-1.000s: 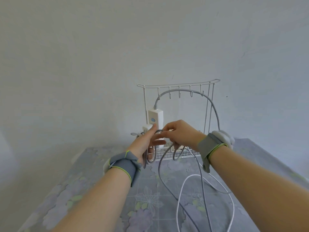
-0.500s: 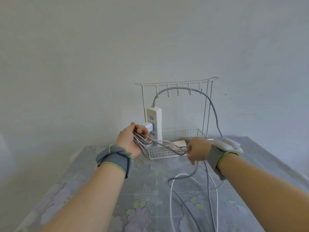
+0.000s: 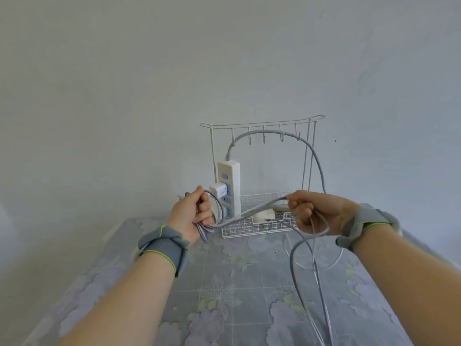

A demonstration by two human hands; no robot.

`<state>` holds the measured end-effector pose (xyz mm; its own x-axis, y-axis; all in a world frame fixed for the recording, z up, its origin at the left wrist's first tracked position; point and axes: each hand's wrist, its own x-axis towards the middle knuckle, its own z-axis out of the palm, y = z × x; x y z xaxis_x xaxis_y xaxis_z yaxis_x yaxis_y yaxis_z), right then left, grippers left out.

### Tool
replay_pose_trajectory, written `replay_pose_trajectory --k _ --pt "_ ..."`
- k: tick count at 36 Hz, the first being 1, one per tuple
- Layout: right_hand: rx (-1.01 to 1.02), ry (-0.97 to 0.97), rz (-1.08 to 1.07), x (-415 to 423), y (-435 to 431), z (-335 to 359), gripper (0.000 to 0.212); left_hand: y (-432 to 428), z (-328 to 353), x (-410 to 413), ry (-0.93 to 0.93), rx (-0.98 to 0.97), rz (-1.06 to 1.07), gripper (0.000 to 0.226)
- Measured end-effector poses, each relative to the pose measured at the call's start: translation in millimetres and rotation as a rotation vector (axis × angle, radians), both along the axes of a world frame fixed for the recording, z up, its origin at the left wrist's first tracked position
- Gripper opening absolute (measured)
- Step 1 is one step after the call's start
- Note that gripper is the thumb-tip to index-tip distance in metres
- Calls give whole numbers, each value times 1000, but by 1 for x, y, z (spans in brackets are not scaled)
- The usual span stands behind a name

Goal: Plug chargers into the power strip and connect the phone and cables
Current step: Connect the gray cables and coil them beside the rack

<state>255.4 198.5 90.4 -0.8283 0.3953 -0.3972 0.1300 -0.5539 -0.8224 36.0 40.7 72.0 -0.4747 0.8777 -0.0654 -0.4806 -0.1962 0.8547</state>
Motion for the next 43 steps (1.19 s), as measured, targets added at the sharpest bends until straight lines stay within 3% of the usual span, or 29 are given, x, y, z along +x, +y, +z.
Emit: replay_pose_trajectory --k 3,5,9,14,18,21,25,29,37,43 --pt "-117 111 -134 -20 -7 0 22 6 -4 11 268 -105 39 41" --pt "-89 151 -228 -35 -16 0 21 8 -9 16 380 -173 34 40" --pt "239 78 -223 -60 -39 3 20 8 -19 20 461 -267 -17 34" --pt "900 -97 -119 -77 -60 8 23 10 -18 24 296 -260 -25 35" --pt "1189 -166 28 -84 -72 2 27 12 -13 28 153 -209 -21 37" --pt "1273 -165 63 -89 -79 -4 28 15 -11 32 126 -211 -19 35" --pt "1178 -174 126 -87 -77 -7 15 17 -11 28 -63 -125 -20 38" --pt "1072 -331 312 -63 -56 -18 9 13 -3 18 -271 44 24 40" --pt "933 -515 265 -7 -5 -31 11 7 0 -3 -382 83 59 43" --pt "257 -144 10 14 5 -21 32 5 -3 -3 -255 45 83 42"
